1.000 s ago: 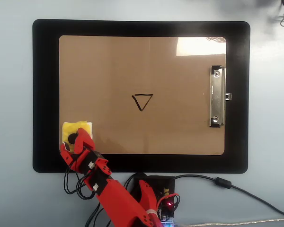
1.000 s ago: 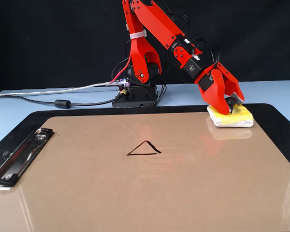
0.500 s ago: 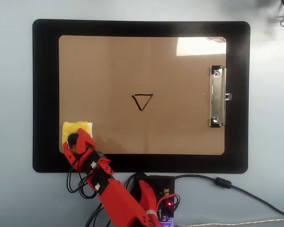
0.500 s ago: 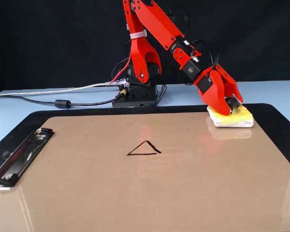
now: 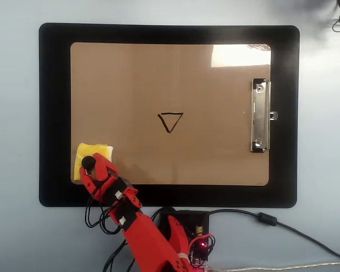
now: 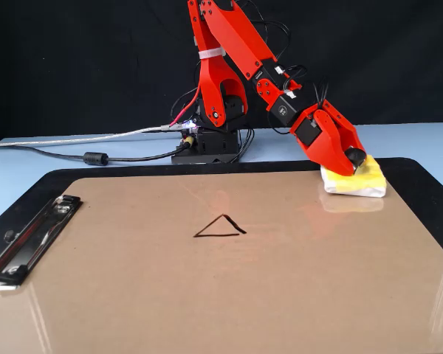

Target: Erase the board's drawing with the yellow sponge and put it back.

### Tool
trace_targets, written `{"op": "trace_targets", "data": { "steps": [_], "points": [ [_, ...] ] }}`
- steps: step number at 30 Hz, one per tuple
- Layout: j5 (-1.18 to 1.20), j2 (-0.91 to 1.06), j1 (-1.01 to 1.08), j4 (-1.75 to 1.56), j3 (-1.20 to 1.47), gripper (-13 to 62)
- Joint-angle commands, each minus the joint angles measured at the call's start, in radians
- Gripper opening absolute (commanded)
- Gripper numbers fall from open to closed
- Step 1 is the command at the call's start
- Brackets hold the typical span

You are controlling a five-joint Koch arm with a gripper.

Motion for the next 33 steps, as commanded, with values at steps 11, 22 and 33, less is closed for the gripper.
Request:
{"op": "trace_targets", "data": {
  "steps": [11,22,33],
  "points": [
    [0.100,0.485,0.540,0.703,-0.178,-8.2],
    [0.124,0.222,0.868,0.405,-0.179,-8.2],
    [0.126,0.018,0.899,0.124,-0.058,-8.2]
  ]
}}
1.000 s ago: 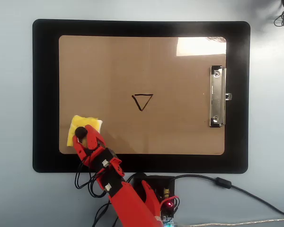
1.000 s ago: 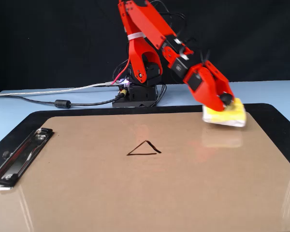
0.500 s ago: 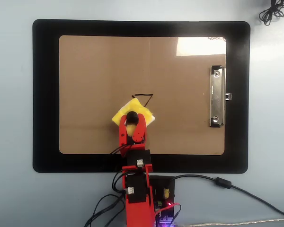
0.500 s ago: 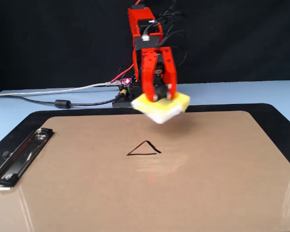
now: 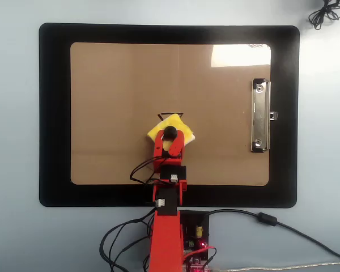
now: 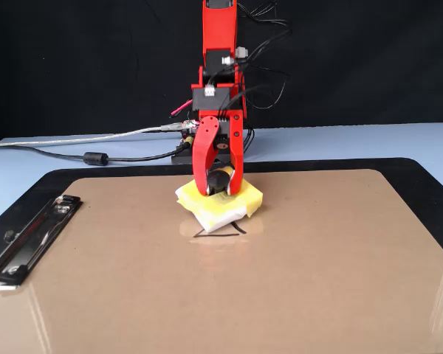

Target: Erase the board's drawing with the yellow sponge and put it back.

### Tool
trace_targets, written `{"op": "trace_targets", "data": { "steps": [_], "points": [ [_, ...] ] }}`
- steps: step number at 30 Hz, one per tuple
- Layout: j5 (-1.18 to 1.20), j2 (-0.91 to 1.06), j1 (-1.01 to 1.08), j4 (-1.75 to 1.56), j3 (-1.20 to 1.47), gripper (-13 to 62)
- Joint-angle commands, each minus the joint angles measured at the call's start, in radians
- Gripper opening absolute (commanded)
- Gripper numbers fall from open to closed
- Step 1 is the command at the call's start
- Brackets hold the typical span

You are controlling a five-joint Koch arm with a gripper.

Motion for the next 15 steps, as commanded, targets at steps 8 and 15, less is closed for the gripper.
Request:
{"op": "trace_targets", "data": {
  "steps": [8,15],
  "points": [
    [0.000,-0.549,0.046,-0.514,-0.245,-8.2],
    [0.000,-0.140,0.041,-0.511,0.156,-8.2]
  ]
}}
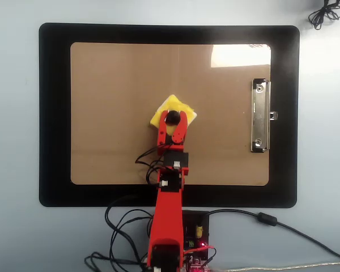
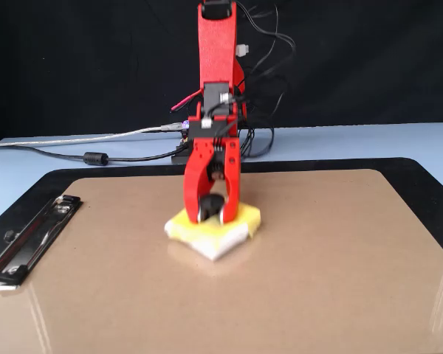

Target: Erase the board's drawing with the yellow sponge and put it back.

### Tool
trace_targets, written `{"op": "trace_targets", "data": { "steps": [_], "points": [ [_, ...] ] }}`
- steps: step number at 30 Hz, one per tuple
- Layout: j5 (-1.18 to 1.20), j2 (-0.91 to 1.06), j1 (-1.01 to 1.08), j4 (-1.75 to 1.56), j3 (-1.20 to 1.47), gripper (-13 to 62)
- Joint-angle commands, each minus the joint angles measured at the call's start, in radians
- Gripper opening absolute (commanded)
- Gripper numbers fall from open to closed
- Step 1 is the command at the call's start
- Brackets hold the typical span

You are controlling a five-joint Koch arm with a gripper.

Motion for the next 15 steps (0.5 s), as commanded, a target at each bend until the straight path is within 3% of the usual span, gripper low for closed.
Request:
{"op": "trace_targets", "data": {
  "steps": [1,5,12,15],
  "points": [
    [0.005,0.195,-0.017,0.011,0.126,-8.2],
    [0.005,0.296,-0.020,0.014,0.221,-8.3],
    [-0.002,-0.156,-0.029,0.002,-0.210,-8.2],
    [-0.002,-0.187,-0.043,0.002,-0.250,-8.2]
  ]
}}
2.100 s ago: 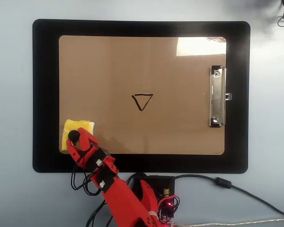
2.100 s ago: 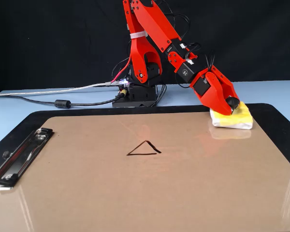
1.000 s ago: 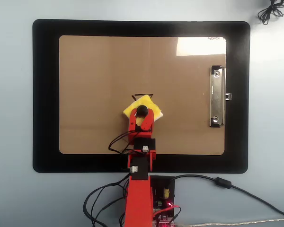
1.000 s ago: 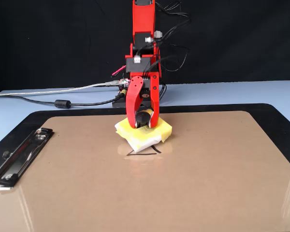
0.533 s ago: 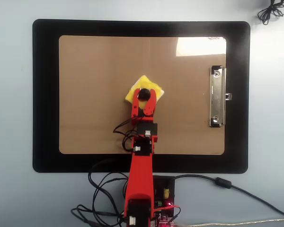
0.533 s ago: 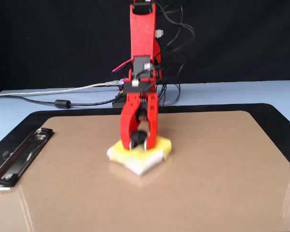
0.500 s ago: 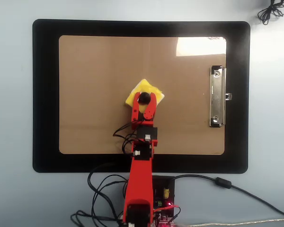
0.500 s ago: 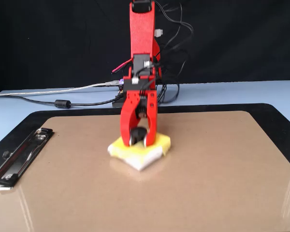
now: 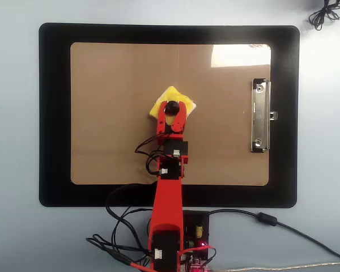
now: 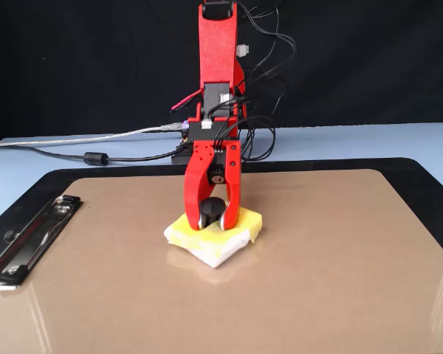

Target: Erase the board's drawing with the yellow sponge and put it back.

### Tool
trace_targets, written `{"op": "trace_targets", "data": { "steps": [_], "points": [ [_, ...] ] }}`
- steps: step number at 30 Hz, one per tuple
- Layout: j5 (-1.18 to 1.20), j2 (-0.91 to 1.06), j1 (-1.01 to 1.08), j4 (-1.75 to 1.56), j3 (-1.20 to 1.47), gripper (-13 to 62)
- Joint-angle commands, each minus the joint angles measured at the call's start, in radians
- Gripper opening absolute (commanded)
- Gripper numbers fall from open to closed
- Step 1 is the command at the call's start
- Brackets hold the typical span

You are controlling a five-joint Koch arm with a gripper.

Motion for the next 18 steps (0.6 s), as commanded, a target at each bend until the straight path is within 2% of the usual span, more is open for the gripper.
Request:
{"op": "trace_targets", "data": {
  "steps": [1,6,9,12,18],
  "points": [
    [-0.003,0.048,-0.018,-0.009,0.044,-8.2],
    [-0.005,0.385,-0.055,-0.012,0.385,-8.2],
    [-0.008,0.508,-0.124,-0.012,0.474,-8.2],
    [-0.017,0.422,-0.160,-0.018,0.420,-8.3],
    [-0.025,0.015,-0.161,-0.058,0.041,-8.2]
  ]
}}
